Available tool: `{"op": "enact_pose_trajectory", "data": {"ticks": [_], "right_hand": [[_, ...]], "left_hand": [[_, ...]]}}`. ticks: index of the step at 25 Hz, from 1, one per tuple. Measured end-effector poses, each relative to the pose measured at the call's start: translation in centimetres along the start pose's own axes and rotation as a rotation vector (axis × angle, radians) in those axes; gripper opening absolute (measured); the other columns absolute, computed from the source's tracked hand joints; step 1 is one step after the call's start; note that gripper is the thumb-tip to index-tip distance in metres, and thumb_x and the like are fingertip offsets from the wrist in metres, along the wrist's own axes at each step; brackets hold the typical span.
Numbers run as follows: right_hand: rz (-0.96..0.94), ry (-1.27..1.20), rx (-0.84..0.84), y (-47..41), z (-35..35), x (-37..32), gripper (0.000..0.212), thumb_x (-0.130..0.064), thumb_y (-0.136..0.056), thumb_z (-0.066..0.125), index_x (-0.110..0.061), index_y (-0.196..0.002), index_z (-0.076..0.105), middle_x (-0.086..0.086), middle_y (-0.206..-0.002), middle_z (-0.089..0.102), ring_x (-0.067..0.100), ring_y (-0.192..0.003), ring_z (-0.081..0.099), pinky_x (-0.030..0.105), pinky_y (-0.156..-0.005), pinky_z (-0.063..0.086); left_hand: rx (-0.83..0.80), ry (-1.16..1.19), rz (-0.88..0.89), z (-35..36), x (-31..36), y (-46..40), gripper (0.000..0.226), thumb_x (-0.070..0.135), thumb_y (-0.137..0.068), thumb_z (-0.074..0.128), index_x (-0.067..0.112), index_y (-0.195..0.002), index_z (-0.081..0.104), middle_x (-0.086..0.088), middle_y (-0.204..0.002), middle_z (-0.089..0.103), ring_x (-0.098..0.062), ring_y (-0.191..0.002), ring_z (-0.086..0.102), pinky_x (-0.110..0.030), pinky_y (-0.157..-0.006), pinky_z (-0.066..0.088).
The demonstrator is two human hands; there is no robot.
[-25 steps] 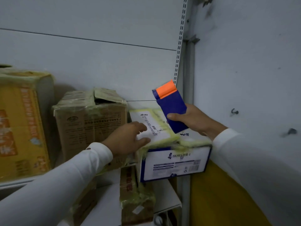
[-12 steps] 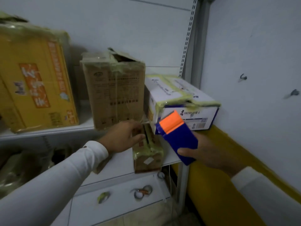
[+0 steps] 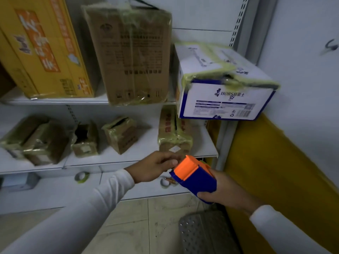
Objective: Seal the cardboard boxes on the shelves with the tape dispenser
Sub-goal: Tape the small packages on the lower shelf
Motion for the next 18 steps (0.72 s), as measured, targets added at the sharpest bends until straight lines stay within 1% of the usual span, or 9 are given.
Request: {"op": "enact_pose_trajectory", "data": {"ticks": [2,4,8,9,11,13,14,16,18], "right_hand": [[-0.001,-0.009,-0.038,-0.4,-0.5,1.7,0.055,-0.052,-0.064,0.083,-0.045,-0.112,0.059,-0.018,-0.106,0.071,0.003,-0.098,0.069,0.034,-0.083,0.061],[-0.006,0.001,-0.076,-0.9,-0.7,2.8,0.054,-0.054,-0.063,0.083,-0.046,-0.111,0.058,-0.017,-0.105,0.071,0.002,-0.096,0.069,0.035,-0.082,0.061],[-0.018,0.013,-0.16,-2.3,0.0,4.0,0.056,-0.054,-0.063,0.084,-0.045,-0.112,0.056,-0.016,-0.107,0.07,0.002,-0.096,0.069,0.032,-0.079,0.062],[-0.005,0.016,-0.176,-2.8,0.1,4.3,0.058,-0.055,-0.063,0.084,-0.043,-0.112,0.057,-0.015,-0.107,0.07,0.003,-0.097,0.069,0.032,-0.079,0.062],[0.037,0.018,-0.204,-3.9,0.6,4.9,0.062,-0.057,-0.061,0.083,-0.041,-0.115,0.056,-0.014,-0.106,0.07,0.003,-0.098,0.068,0.032,-0.081,0.061],[0.073,0.017,-0.22,-5.3,1.0,5.2,0.063,-0.056,-0.061,0.084,-0.04,-0.115,0.056,-0.013,-0.106,0.07,0.003,-0.098,0.068,0.033,-0.082,0.061],[0.092,0.013,-0.23,-6.1,1.3,5.2,0.062,-0.054,-0.062,0.084,-0.039,-0.116,0.057,-0.012,-0.106,0.071,0.003,-0.098,0.068,0.033,-0.082,0.061],[0.141,-0.006,-0.258,-8.0,2.0,5.1,0.06,-0.051,-0.062,0.085,-0.039,-0.114,0.059,-0.012,-0.107,0.072,0.003,-0.097,0.069,0.035,-0.084,0.061],[0.205,-0.05,-0.281,-9.4,2.8,5.0,0.055,-0.052,-0.06,0.084,-0.038,-0.109,0.062,-0.012,-0.105,0.073,0.003,-0.096,0.07,0.037,-0.086,0.06]], "left_hand": [[0.061,0.134,-0.086,1.3,-1.0,-0.7,0.029,0.022,-0.101,0.042,0.019,-0.126,0.056,-0.005,-0.121,0.063,-0.018,-0.11,0.06,-0.034,-0.093,0.05],[0.127,0.186,-0.167,2.0,-1.9,-1.2,0.027,0.025,-0.101,0.042,0.025,-0.126,0.052,-0.005,-0.123,0.061,-0.016,-0.11,0.06,-0.033,-0.09,0.051],[0.122,0.264,-0.288,2.9,-4.2,-2.2,0.034,0.02,-0.099,0.047,0.014,-0.133,0.047,-0.015,-0.118,0.063,-0.025,-0.106,0.062,-0.035,-0.088,0.053],[0.112,0.278,-0.301,2.9,-4.8,-2.4,0.031,0.019,-0.099,0.047,0.011,-0.129,0.05,-0.016,-0.114,0.065,-0.023,-0.101,0.063,-0.033,-0.085,0.055],[0.1,0.285,-0.276,2.3,-6.2,-2.7,0.02,0.012,-0.098,0.049,0.005,-0.112,0.061,-0.014,-0.101,0.067,-0.018,-0.088,0.063,-0.028,-0.078,0.054],[0.121,0.266,-0.251,1.3,-7.9,-3.1,0.014,0.005,-0.095,0.051,0.0,-0.097,0.064,-0.012,-0.088,0.064,-0.016,-0.079,0.059,-0.03,-0.076,0.051],[0.144,0.236,-0.242,0.7,-8.7,-3.4,0.013,0.003,-0.094,0.052,0.0,-0.093,0.065,-0.01,-0.084,0.064,-0.012,-0.076,0.057,-0.029,-0.074,0.05],[0.192,0.153,-0.217,-0.8,-10.3,-4.0,0.013,0.001,-0.093,0.054,0.004,-0.087,0.066,0.0,-0.079,0.063,-0.002,-0.07,0.055,-0.02,-0.069,0.048],[0.202,0.113,-0.211,-2.2,-11.8,-4.7,0.017,0.0,-0.092,0.055,0.009,-0.083,0.067,0.005,-0.078,0.063,0.006,-0.066,0.054,-0.014,-0.068,0.046]]}}
Point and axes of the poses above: each hand's wrist, its own y-axis away from the middle knuckle, its own z-axis out of the palm, x = y × z, the point moved 4 cm from there along -y, towards the middle knuckle
